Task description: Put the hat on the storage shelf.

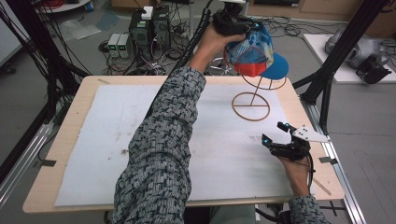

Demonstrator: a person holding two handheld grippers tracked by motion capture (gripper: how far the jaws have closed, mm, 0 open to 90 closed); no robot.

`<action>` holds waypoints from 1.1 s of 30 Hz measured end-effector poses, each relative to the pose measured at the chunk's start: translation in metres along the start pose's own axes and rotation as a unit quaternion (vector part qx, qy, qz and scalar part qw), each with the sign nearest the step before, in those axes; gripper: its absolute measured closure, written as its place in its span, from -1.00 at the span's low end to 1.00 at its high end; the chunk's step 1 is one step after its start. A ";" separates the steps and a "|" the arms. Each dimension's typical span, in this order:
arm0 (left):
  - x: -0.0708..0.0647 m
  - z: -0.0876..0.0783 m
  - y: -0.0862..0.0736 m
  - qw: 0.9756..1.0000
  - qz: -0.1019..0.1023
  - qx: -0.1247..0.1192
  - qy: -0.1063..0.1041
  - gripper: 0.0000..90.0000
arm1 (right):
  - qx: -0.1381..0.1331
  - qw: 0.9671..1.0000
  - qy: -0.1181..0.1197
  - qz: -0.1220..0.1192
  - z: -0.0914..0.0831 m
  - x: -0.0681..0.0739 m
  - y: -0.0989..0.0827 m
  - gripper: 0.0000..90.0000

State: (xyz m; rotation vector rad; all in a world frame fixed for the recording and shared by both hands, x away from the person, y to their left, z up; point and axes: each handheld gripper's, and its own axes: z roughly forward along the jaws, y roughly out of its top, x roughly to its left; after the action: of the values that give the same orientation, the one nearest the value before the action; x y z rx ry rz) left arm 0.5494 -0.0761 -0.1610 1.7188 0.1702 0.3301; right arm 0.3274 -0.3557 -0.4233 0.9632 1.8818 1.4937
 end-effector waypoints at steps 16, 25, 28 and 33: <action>0.005 0.019 -0.021 1.000 -0.009 0.030 -0.002 0.97 | 0.000 1.000 0.001 0.002 0.001 -0.001 0.000 -0.72; 0.008 0.029 -0.032 0.999 -0.013 0.047 -0.005 0.97 | 0.001 1.000 0.001 0.002 0.001 -0.002 0.000 -0.72; 0.008 0.033 -0.035 0.998 -0.013 0.053 -0.006 0.97 | 0.001 1.000 0.001 0.005 0.001 -0.001 0.000 -0.72; 0.007 0.037 -0.039 0.998 -0.010 0.056 -0.010 0.97 | -0.001 1.000 0.001 0.006 0.000 -0.002 0.000 -0.72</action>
State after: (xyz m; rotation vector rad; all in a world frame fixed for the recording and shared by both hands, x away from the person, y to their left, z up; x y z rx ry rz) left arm 0.5702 -0.1023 -0.2038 1.8300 0.1946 0.2942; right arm 0.3286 -0.3572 -0.4237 0.9739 1.8784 1.5050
